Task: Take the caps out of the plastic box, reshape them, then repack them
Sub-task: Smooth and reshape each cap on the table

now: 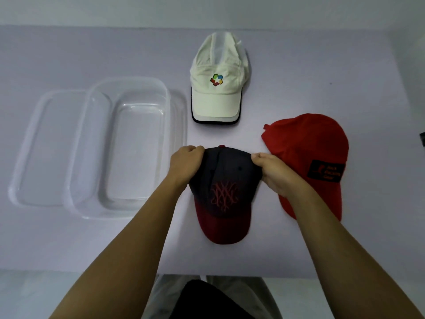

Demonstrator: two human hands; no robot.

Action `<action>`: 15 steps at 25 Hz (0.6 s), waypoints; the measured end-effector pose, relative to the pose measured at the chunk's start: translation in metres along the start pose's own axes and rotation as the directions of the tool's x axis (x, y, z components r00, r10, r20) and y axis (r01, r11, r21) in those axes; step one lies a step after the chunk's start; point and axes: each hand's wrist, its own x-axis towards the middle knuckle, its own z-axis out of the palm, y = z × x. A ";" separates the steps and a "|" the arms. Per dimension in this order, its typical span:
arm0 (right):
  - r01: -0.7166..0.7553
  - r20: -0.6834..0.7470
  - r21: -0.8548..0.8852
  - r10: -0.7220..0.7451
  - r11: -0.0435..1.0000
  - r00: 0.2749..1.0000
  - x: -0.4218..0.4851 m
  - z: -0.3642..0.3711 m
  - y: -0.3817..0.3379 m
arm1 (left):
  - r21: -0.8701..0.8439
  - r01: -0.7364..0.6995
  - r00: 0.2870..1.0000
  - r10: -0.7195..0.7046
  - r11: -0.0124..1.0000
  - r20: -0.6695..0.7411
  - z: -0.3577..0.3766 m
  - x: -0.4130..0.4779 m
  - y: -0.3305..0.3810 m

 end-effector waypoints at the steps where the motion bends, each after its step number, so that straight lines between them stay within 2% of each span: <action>1: -0.032 -0.008 -0.017 0.032 0.999 0.999 0.003 0.002 -0.002 | 0.008 0.017 1.000 -0.017 1.000 0.009 -0.001 0.001 0.000; 5: -0.168 -0.047 -0.152 0.162 0.974 0.986 0.009 0.007 -0.009 | 0.095 0.002 0.999 -0.007 0.996 0.051 0.001 0.003 0.003; 10: -0.240 -0.013 0.059 0.241 0.969 0.970 0.009 0.010 -0.012 | 0.115 -0.001 1.000 0.002 0.993 -0.010 -0.002 0.012 0.008; 13: -0.124 -0.144 -0.137 0.104 0.983 0.984 0.008 0.011 -0.013 | 0.012 -0.023 0.999 0.024 1.000 -0.049 -0.005 0.009 0.003; 15: -0.038 -0.156 -0.274 -0.005 0.961 0.988 0.000 0.006 -0.014 | -0.055 -0.071 0.995 0.067 0.996 -0.072 -0.006 0.004 -0.003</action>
